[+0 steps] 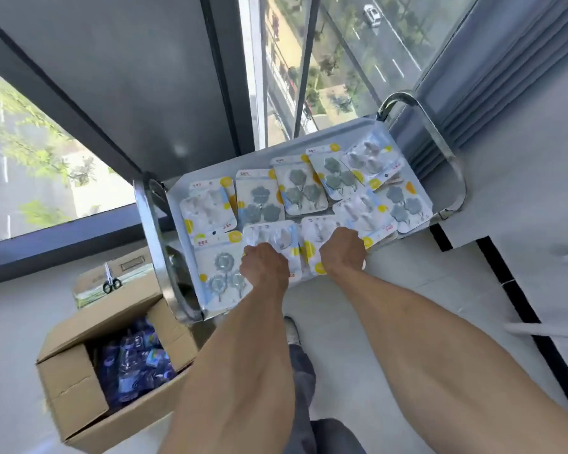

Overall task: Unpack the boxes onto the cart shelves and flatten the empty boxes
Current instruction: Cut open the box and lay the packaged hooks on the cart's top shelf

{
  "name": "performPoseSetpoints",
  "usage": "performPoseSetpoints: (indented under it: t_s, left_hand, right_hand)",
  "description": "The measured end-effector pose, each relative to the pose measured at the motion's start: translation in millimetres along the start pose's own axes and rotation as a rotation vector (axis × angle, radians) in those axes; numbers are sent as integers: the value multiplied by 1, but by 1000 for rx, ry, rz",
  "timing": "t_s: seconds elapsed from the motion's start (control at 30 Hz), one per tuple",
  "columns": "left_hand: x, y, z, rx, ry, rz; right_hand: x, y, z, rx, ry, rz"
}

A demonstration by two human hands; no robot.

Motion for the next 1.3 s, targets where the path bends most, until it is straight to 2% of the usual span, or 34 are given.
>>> performPoseSetpoints:
  t_s: [0.2, 0.43, 0.57, 0.7, 0.8, 1.07, 1.2, 1.3]
  left_hand:
    - [-24, -28, 2, 80, -13, -78]
    - [-31, -8, 0, 155, 42, -104]
    - [-4, 18, -1, 229, 120, -28]
    - [25, 61, -11, 266, 193, 79]
    - [29, 100, -28, 301, 238, 95]
    - [17, 160, -133, 406, 319, 124]
    - [12, 181, -223, 520, 324, 153]
    - [-7, 192, -307, 594, 317, 104]
  right_hand:
    - [-24, -43, -17, 19, 53, -48]
    - [-37, -40, -18, 73, 137, -103]
    - [-22, -21, -23, 134, 199, -128]
    - [-8, 21, -34, 287, 235, -183]
    - [-13, 61, -31, 379, 259, -256]
    - [-87, 165, -52, 588, 363, -428]
    - [-155, 248, -91, 725, 453, -590]
    - [-207, 310, -126, 767, 473, -649]
Point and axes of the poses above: each hand's wrist, its own y-axis away from the middle knuckle, its own x-axis out of the back of the hand, z = x × y, the point moved 9 cm from there along -y, towards the middle knuckle, and after that the axes turned 9 degrees about -x, right-handed, at the moved point
